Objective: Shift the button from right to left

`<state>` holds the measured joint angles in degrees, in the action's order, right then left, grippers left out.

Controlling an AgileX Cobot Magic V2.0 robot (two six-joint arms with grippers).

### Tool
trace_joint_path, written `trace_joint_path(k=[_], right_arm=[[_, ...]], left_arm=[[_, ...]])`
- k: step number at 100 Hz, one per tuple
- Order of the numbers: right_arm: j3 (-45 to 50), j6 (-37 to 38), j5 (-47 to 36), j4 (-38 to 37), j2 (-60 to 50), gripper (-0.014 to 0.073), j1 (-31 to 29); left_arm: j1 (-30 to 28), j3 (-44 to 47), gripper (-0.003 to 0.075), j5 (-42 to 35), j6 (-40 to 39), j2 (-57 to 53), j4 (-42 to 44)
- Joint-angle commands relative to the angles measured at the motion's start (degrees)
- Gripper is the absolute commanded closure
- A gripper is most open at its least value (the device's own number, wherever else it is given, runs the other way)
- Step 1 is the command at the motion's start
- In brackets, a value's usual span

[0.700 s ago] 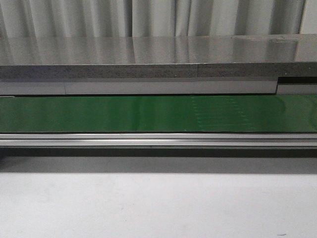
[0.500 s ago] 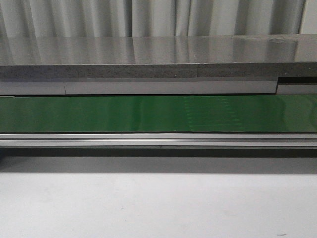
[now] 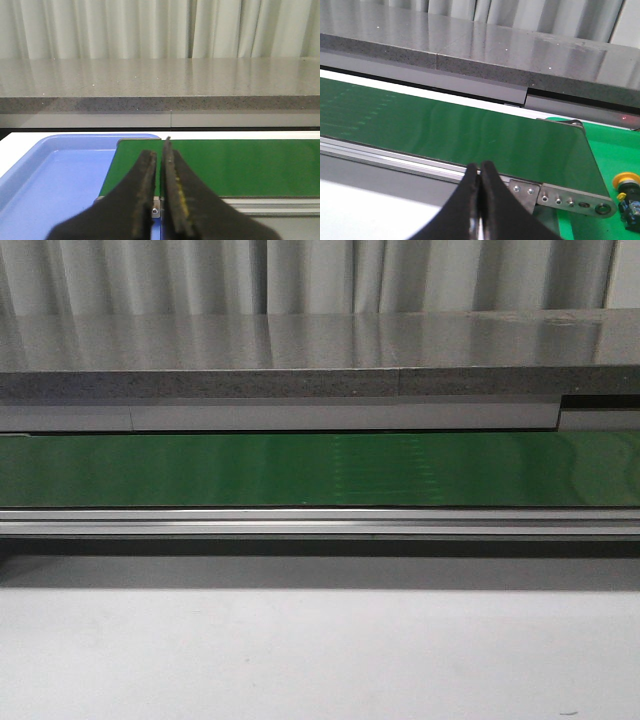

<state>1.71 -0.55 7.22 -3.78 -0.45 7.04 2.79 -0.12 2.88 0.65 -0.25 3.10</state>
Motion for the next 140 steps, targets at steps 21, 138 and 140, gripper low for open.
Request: trace_joint_path(k=[21,138,140], right_arm=[[-1.2,1.0,-14.7,1.5,-1.0,0.0662,0.0],[-43.0,1.2,40.3,7.3,34.8,0.0627,-0.1],[-43.0,1.2,40.3,7.3,34.8,0.0608,-0.1]], left_arm=[[0.4,2.3,0.0715,-4.6,-0.7,-2.1,-0.1],[0.4,2.3,0.0715,-4.6,-0.7,-2.1,-0.1],[0.4,2.3,0.0715,-4.6,-0.7,-2.1,-0.1]])
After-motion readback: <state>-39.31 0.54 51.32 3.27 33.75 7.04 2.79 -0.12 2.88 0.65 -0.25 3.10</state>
